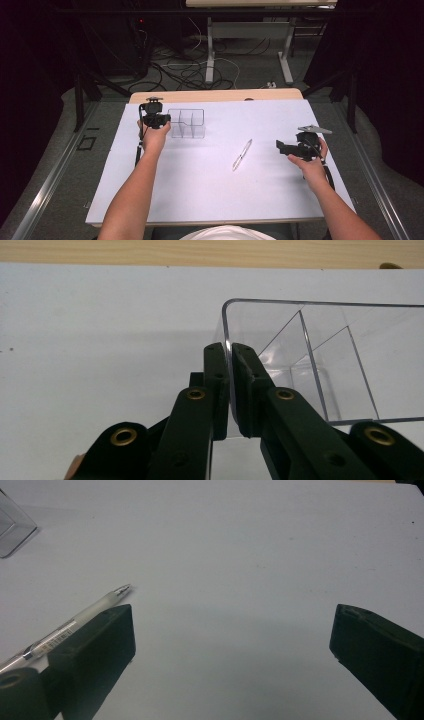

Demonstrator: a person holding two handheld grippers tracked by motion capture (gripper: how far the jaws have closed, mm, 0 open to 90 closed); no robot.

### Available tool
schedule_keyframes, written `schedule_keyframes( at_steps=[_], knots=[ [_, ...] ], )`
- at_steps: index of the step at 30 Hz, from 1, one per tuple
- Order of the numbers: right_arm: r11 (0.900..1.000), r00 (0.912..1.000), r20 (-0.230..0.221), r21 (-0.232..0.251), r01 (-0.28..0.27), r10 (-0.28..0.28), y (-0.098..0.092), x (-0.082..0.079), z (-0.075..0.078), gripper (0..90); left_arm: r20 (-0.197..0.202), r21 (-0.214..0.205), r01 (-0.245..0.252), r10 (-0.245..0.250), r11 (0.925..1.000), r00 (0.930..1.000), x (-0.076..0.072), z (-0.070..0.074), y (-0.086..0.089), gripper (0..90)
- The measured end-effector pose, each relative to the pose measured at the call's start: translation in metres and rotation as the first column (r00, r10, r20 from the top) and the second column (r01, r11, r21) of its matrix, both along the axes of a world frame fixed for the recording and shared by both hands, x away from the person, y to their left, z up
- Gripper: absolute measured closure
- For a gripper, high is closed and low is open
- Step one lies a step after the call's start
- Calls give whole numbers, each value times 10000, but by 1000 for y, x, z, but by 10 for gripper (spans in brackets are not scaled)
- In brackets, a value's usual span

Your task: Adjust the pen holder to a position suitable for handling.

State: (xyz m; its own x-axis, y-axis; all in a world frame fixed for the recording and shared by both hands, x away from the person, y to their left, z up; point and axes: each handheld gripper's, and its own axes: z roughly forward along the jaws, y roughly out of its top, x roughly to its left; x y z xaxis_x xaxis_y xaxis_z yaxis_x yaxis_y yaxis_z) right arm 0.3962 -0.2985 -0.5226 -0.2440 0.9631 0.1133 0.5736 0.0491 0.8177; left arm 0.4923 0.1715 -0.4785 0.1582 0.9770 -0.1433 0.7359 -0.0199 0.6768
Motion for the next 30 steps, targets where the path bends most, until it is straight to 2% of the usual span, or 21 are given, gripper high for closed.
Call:
schedule_keyframes(
  at_steps=[8,17,23,28,30],
  knots=[
    [10000,10000,38,-42,3,-3,-1,0,0,44,-160,-138,313,-315,9994,9994,-7,1,-26,856],
    [10000,10000,11,-18,-50,50,0,0,0,50,-171,-282,319,-324,9991,9993,-16,0,-51,855],
    [10000,10000,6,-31,-77,77,1,0,0,53,-382,-554,202,-224,9983,9990,-20,1,-63,852],
    [10000,10000,-11,-15,-58,58,0,0,-1,55,-394,-589,409,-433,9974,9983,-22,1,-68,839],
    [10000,10000,-39,12,-32,32,0,0,-1,56,-320,-728,456,-480,9963,9983,-22,0,-66,836]
  ],
)
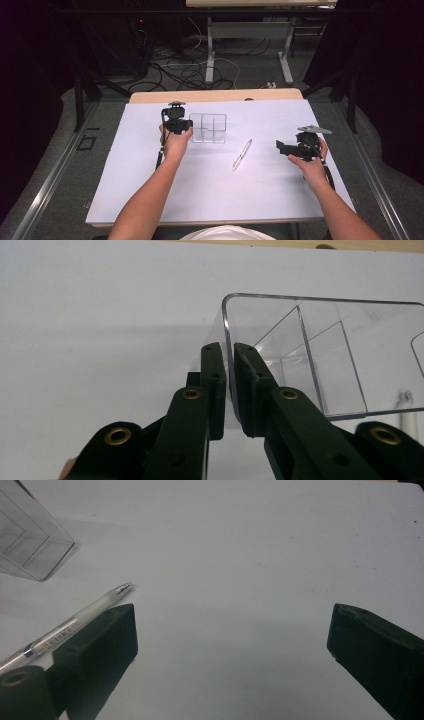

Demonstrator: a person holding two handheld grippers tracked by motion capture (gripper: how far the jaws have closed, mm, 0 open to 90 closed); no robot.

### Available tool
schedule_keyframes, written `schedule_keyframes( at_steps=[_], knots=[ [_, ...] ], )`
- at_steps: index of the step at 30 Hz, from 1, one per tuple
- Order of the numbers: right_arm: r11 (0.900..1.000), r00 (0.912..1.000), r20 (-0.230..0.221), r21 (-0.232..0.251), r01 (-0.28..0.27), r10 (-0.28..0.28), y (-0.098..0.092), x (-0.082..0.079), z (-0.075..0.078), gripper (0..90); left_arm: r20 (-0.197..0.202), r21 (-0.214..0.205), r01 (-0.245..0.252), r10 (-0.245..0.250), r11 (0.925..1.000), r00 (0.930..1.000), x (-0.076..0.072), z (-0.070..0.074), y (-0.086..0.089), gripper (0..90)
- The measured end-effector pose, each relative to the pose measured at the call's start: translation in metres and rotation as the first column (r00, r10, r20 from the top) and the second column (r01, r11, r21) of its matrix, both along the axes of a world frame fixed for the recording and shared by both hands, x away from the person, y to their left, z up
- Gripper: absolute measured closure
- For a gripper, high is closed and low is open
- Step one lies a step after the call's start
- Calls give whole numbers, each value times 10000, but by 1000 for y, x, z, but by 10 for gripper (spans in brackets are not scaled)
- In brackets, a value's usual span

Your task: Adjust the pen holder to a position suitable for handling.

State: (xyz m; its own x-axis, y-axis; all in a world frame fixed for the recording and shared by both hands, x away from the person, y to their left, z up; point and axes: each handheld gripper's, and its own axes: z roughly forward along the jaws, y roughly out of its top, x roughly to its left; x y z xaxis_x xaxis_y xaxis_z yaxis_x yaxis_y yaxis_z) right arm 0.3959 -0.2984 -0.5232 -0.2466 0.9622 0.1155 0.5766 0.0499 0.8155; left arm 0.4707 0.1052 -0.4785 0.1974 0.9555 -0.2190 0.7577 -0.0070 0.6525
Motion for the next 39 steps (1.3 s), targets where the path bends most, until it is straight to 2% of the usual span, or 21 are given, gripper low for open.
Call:
schedule_keyframes(
  at_steps=[2,7,8,12,13,16,18,19,21,26,28,29,36,38,39],
  knots=[
    [10000,10000,-12,-13,-1,1,0,0,0,57,112,-419,100,-96,9991,9999,1,0,4,815],
    [10000,10000,24,-45,-14,14,-1,0,0,57,303,-597,90,-72,9982,9995,-1,5,10,805],
    [10000,10000,19,-70,-27,27,-2,0,0,57,334,-799,172,-145,9967,9993,-1,6,14,801],
    [10000,10000,14,-55,3,-3,-2,0,-1,58,391,-1108,266,-224,9935,9990,-3,6,19,794],
    [10000,10000,19,-53,10,-10,-2,0,-1,59,566,-1144,368,-305,9928,9979,-6,6,21,795],
    [10000,10000,22,-45,1,-1,-2,0,0,59,791,-1200,425,-331,9919,9963,-9,7,25,786],
    [10000,10000,12,-52,-4,4,-2,0,-1,59,802,-1139,421,-331,9926,9962,-10,7,26,790],
    [10000,10000,18,-79,-25,25,-2,0,-1,59,960,-1177,350,-237,9924,9951,-12,8,31,793],
    [10000,10000,30,-59,0,0,-1,0,0,59,968,-1192,313,-198,9924,9951,-12,8,33,811],
    [10000,10000,-40,-45,-6,6,-1,0,-1,61,763,-1062,190,-109,9942,9970,-13,0,42,888],
    [10000,10000,-35,-66,-12,11,-1,0,-1,61,619,-1107,248,-180,9935,9979,-12,-6,43,898],
    [10000,10000,-36,-91,-33,33,-1,0,-1,61,427,-1122,321,-275,9932,9987,-11,-10,43,898],
    [9999,10000,-57,-120,-64,63,0,1,-2,61,401,-1026,410,-371,9939,9985,-9,-21,36,899],
    [9999,10000,-57,-135,-66,65,-1,1,-3,61,440,-1004,535,-493,9935,9978,-9,-22,33,900],
    [9998,10000,-39,-163,-76,75,-1,1,-3,61,490,-1126,665,-613,9914,9969,-9,-23,30,899]
  ],
)
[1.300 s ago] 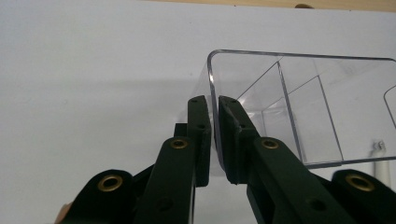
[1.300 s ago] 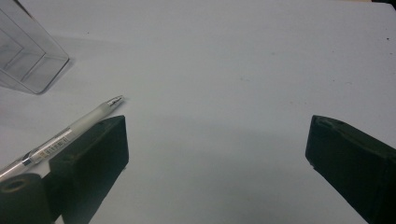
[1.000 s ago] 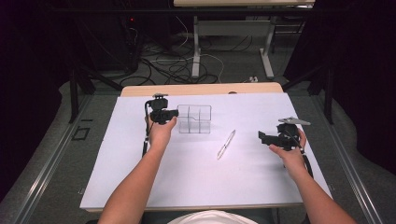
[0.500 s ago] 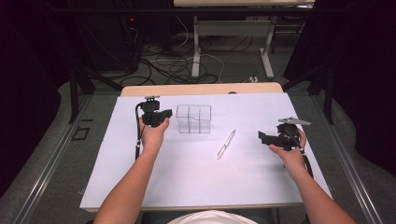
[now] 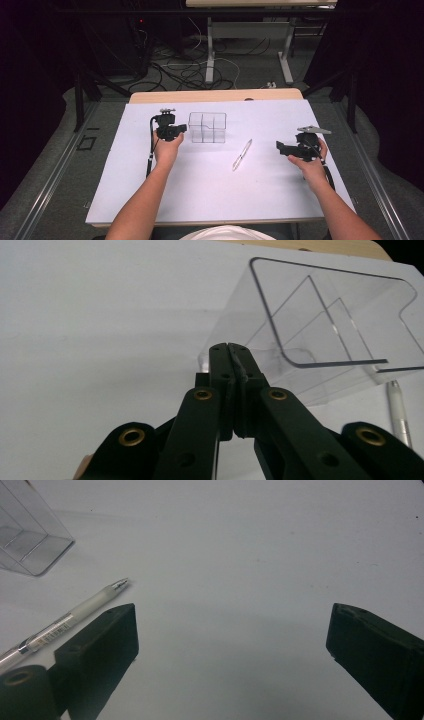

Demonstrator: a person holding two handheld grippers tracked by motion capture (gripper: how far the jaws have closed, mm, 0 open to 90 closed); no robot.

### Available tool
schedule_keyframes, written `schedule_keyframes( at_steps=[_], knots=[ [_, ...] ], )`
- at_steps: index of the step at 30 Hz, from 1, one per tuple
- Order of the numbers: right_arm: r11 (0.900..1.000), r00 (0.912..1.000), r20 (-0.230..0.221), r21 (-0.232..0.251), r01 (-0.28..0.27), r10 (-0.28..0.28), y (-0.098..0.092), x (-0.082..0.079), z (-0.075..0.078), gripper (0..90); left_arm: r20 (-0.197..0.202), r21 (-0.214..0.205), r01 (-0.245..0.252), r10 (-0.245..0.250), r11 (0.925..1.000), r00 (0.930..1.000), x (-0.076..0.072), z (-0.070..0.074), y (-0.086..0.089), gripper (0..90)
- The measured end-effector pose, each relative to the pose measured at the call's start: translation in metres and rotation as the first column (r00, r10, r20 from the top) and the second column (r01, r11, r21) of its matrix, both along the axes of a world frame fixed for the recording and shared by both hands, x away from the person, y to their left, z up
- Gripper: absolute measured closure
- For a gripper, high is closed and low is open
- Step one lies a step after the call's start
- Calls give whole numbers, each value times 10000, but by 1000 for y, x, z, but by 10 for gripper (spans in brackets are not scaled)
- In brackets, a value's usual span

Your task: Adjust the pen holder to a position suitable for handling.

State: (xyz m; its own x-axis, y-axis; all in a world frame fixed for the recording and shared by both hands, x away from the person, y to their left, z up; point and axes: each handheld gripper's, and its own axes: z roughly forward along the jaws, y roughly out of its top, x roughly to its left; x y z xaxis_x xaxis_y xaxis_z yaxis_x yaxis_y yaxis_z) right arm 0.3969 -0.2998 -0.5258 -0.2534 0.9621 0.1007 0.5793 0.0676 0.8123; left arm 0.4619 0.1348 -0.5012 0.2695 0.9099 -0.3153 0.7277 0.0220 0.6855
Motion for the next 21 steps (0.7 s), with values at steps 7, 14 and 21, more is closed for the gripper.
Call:
schedule_keyframes(
  at_steps=[7,14,21],
  knots=[
    [10000,10000,-58,44,2,-2,1,0,0,62,20,-192,133,-133,9997,9999,0,-2,-10,900],
    [10000,9999,-86,17,-55,55,3,0,-1,62,130,-142,214,-212,9997,9997,2,-3,-20,900],
    [10000,9999,-95,47,-63,64,2,0,-1,62,111,-337,252,-248,9991,9996,6,-5,-28,900]
  ],
)
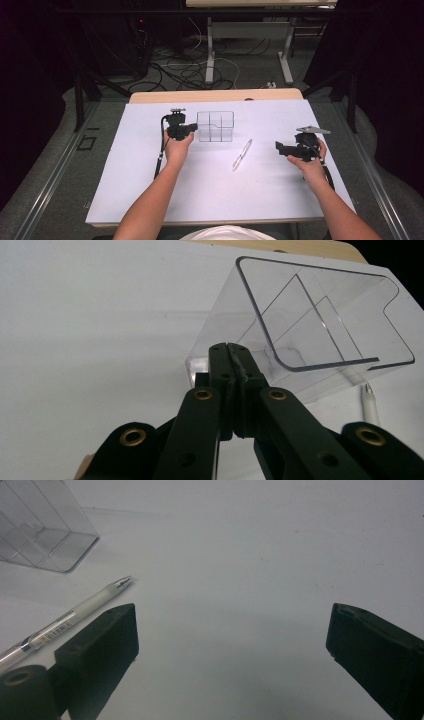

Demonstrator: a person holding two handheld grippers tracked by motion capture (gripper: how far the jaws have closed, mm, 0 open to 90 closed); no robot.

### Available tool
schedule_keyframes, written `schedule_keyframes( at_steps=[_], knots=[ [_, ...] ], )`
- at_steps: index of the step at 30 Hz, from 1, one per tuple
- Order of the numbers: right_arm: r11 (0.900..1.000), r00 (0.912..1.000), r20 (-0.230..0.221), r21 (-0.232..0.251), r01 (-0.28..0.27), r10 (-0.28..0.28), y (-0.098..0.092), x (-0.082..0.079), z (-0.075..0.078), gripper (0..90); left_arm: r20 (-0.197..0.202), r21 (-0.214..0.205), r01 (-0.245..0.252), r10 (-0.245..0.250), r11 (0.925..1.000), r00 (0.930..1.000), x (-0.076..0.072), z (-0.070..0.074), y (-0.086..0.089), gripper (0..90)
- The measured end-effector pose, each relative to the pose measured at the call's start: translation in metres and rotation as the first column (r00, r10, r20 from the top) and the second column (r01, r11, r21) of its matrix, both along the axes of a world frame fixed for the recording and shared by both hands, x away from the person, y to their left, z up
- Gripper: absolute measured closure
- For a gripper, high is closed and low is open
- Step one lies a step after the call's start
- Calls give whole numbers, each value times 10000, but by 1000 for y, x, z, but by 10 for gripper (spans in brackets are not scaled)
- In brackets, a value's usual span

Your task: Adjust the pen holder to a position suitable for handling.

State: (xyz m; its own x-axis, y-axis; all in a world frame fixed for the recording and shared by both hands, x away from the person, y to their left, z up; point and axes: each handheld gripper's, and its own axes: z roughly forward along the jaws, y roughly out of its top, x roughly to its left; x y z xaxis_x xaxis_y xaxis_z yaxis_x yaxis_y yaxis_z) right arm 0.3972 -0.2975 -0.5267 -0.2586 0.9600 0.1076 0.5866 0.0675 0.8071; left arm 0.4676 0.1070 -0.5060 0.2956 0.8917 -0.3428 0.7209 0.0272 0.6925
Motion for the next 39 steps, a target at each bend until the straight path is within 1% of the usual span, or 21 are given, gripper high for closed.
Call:
schedule_keyframes(
  at_steps=[1,3,9,12,14,15,19,23,25,26,27,28,29,30,31,32,35,36,38,39],
  knots=[
    [10000,10000,4,-8,-10,10,0,0,0,62,-35,62,-9,9,10000,10000,1,0,-3,900],
    [10000,10000,29,-23,-36,36,0,0,0,62,-48,8,51,-51,10000,10000,2,1,-4,900],
    [10000,10000,30,-53,-39,39,1,0,0,62,40,142,133,-134,9998,9999,4,1,-13,900],
    [10000,10000,19,-23,-50,50,0,0,0,62,15,118,135,-135,9998,9999,4,1,-14,900],
    [10000,10000,23,-19,-53,53,0,0,0,62,0,77,221,-221,9997,9998,4,2,-13,900],
    [10000,10000,26,-8,-52,52,0,0,0,62,-36,68,276,-276,9996,9996,4,2,-12,889],
    [10000,10000,13,17,-39,39,0,-1,0,62,-3,91,221,-221,9997,9998,2,3,-10,865],
    [10000,10000,-19,56,5,-5,0,-1,0,62,30,-44,312,-311,9995,9995,-1,6,-7,818],
    [10000,10000,17,11,-19,19,-1,-1,0,62,51,-148,413,-412,9990,9991,-3,8,-5,809],
    [10000,10000,17,19,-19,19,0,-1,0,62,121,-134,444,-442,9989,9989,-4,9,-4,802],
    [10000,10000,31,15,-4,4,0,-1,0,62,80,-125,468,-467,9988,9989,-5,10,-3,778],
    [10000,10000,29,24,-12,12,0,-1,0,62,170,-107,460,-458,9989,9988,-6,10,-3,765],
    [10000,10000,24,23,-7,7,0,-1,1,62,189,-122,565,-563,9983,9982,-6,11,-2,747],
    [10000,10000,28,14,2,-2,0,-1,0,62,251,-138,515,-511,9986,9984,-7,12,-1,729],
    [10000,10000,28,14,2,-2,0,-1,0,62,275,-217,568,-562,9982,9980,-8,13,0,729],
    [10000,10000,17,43,18,-18,0,-1,1,62,327,-303,599,-589,9977,9977,-8,14,1,698],
    [10000,10000,20,53,38,-38,-1,-1,1,62,437,-411,625,-607,9972,9972,-11,17,2,648],
    [10000,10000,15,71,42,-42,-1,-1,1,62,400,-439,715,-698,9965,9968,-12,19,3,636],
    [10000,10000,9,69,54,-54,-2,0,1,62,465,-520,689,-665,9963,9967,-13,20,2,616],
    [10000,10000,6,72,55,-55,-2,0,1,62,456,-464,828,-807,9955,9957,-14,21,3,606]
  ],
)
